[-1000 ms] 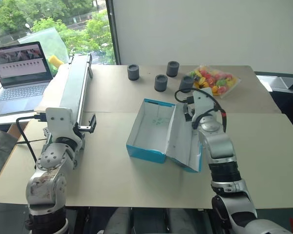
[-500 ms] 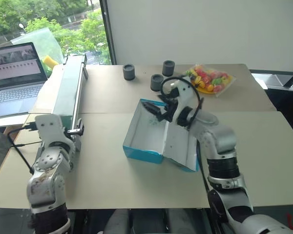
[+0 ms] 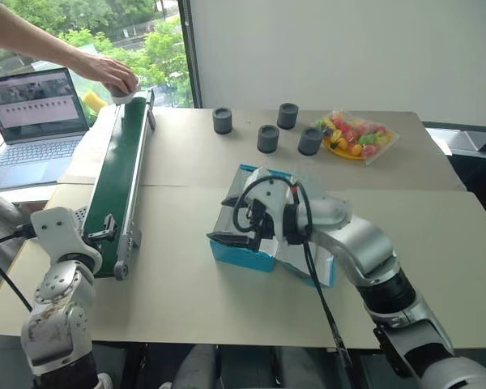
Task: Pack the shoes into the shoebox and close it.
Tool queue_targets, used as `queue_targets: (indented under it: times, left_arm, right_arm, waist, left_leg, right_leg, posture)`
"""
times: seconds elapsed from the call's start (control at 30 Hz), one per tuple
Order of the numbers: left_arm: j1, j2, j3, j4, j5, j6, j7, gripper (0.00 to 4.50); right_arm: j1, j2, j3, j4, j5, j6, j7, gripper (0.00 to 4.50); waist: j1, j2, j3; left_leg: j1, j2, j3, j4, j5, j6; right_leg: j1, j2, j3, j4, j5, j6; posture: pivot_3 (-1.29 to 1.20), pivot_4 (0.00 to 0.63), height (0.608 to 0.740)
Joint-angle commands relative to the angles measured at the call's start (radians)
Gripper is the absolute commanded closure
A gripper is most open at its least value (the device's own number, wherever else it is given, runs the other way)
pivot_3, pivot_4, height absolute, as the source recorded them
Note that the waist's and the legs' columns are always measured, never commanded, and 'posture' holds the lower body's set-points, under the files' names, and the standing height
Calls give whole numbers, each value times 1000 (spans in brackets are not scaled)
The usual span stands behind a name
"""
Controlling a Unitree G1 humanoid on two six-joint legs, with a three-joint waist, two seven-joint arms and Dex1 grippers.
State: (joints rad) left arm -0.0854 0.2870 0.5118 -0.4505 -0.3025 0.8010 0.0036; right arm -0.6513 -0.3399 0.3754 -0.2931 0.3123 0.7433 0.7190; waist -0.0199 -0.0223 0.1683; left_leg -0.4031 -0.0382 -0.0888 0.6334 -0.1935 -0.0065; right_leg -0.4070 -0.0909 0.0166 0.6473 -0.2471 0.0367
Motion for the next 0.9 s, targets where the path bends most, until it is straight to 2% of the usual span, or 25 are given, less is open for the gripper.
queue_targets:
  times: [0.03,0.27,0.57,0.73,0.9]
  left_arm:
    - [-63,29,27,5,-15,28,15,0]
    - [-135,53,-10,95,1,25,15,0]
    - [-127,58,-78,171,21,6,8,0]
    - [-146,69,-82,195,25,-12,-3,0]
    - [-148,99,-38,211,24,-26,0,0]
  right_arm:
    - [11,40,19,-25,-54,-35,-69,58]
    - [38,62,23,-25,-89,-20,-113,58]
    - [40,57,16,-14,-120,-3,-144,58]
    - [46,86,-43,-31,-85,46,-175,58]
    - [53,63,-37,-14,-114,38,-189,58]
  waist:
    - [2,0,0]
    - [5,-2,-1]
    - [4,-3,-1]
    - [4,-3,-1]
    - [4,-3,-1]
  left_leg:
    - [0,0,0,0,0,0]
    - [1,0,0,0,0,0]
    - [1,0,0,0,0,0]
    - [1,0,0,0,0,0]
    - [1,0,0,0,0,0]
  right_leg:
    - [0,0,0,0,0,0]
    - [1,0,0,0,0,0]
    - [0,0,0,0,0,0]
    - [0,0,0,0,0,-1]
    - [0,0,0,0,0,-1]
  posture:
    - [0,150,735]
    - [0,150,735]
    - [0,150,735]
    - [0,150,735]
    - [0,150,735]
